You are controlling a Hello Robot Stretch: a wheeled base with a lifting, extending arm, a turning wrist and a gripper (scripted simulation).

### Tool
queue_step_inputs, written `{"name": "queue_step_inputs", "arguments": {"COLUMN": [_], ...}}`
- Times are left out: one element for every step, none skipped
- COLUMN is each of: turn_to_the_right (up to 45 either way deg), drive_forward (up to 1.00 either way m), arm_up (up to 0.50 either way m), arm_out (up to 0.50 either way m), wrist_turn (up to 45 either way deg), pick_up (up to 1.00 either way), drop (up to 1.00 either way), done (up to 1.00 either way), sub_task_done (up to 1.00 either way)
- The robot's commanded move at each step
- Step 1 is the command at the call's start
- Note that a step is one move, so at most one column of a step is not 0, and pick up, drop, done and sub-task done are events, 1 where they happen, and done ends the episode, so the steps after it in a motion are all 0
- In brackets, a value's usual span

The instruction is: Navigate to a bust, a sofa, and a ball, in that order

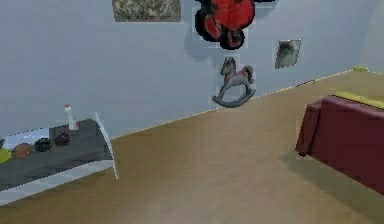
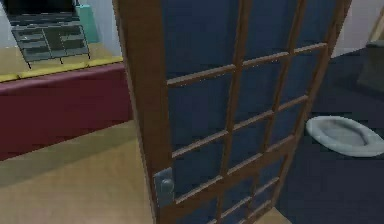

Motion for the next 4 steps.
{"name": "queue_step_inputs", "arguments": {"turn_to_the_right": [9.0,0.0,6.0,0.0], "drive_forward": [0.0,0.3,0.0,1.0], "arm_up": [0.0,0.0,0.0,0.0], "arm_out": [0.0,0.0,0.0,0.0], "wrist_turn": [0.0,0.0,0.0,0.0], "pick_up": [0.0,0.0,0.0,0.0], "drop": [0.0,0.0,0.0,0.0], "done": [0.0,0.0,0.0,0.0], "sub_task_done": [0.0,0.0,0.0,0.0]}}
